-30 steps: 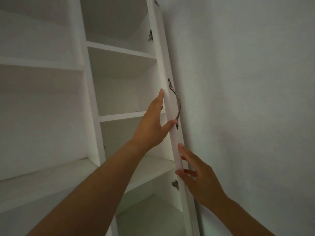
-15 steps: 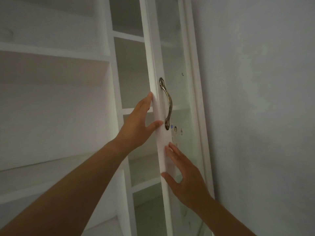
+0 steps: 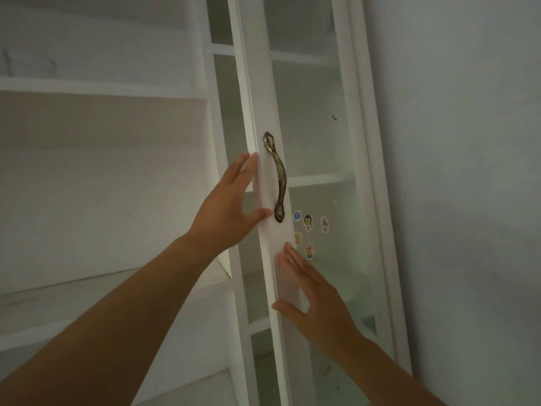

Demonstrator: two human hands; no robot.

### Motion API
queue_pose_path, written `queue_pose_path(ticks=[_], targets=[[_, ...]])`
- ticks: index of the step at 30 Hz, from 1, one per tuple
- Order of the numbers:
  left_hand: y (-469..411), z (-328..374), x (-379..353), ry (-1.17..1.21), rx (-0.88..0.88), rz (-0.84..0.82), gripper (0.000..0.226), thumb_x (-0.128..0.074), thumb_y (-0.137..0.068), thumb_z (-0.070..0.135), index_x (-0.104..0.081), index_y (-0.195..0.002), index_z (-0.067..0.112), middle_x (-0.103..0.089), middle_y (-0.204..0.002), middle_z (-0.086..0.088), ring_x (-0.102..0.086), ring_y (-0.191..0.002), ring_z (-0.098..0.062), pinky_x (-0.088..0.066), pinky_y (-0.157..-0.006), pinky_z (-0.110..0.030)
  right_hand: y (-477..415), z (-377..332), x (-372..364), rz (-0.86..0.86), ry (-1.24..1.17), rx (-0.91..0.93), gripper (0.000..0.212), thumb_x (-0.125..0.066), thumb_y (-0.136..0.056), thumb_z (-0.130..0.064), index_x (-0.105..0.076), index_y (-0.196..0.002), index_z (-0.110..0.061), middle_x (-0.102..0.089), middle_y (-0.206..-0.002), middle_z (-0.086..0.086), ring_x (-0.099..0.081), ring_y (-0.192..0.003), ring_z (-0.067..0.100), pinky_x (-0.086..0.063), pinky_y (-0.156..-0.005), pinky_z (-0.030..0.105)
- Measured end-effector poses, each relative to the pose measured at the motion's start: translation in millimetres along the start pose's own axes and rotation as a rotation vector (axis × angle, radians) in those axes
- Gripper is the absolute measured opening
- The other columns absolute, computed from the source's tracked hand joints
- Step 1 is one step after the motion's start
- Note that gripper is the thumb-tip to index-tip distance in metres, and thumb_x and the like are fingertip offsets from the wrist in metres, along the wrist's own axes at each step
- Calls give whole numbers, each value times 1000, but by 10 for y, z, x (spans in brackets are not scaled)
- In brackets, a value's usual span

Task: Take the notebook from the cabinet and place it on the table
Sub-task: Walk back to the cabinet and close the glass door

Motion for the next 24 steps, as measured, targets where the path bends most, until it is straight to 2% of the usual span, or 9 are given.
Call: queue_pose_path(ticks=[3,5,10,15,19,24], targets=[[3,-90,-14,-35,24,-15,93,-70,-76,32,-8,-145,23,-10,-155,7,-16,-139,-10,-19,-106,-25,-79,100,-51,-26,-13,4,80,-67,-79,-33,-12,-136,-44,-4,-148,-30,-2,-132,-17,-4,-100,-3],[15,-127,-22,-50,27,-15,92,-69,-77,32,-7,-145,23,-7,-155,8,-15,-139,-9,-22,-107,-26,-161,177,-46,-32,0,-11,82,-68,-78,-36,-13,-138,-42,1,-148,-31,3,-132,-18,-2,-100,-1],[88,-148,-118,-101,1,-16,82,-60,-85,29,-4,-145,21,4,-156,10,-16,-140,-12,-26,-106,-27,-305,313,-117,-99,10,-32,94,-67,-74,-47,-2,-142,-36,6,-150,-24,6,-139,0,-3,-111,19],[128,-253,-239,-111,31,-85,93,-60,-82,38,7,-144,22,17,-152,14,-15,-140,-15,-23,-105,-27,-341,362,-222,-114,1,-22,91,-63,-77,-48,7,-136,-44,11,-149,-25,12,-139,0,0,-109,17],[109,-327,-278,-129,51,-86,94,-61,-81,36,7,-144,19,19,-150,14,-16,-140,-18,-24,-108,-31,-381,410,-272,-149,11,3,91,-62,-80,-45,10,-135,-45,15,-148,-25,15,-138,1,-1,-109,19],[123,-344,-305,-197,52,-59,92,-61,-82,34,4,-145,15,16,-152,11,-13,-141,-17,-16,-105,-23,-441,479,-282,-158,100,52,95,-64,-77,-48,14,-131,-52,19,-145,-29,18,-135,-2,-6,-110,21]])
Point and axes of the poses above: each hand's wrist, its own y-axis away from the middle knuckle, its own x-axis out of the back of the hand, z = x × y, the point moved 5 cm from there along -y, towards the middle knuckle
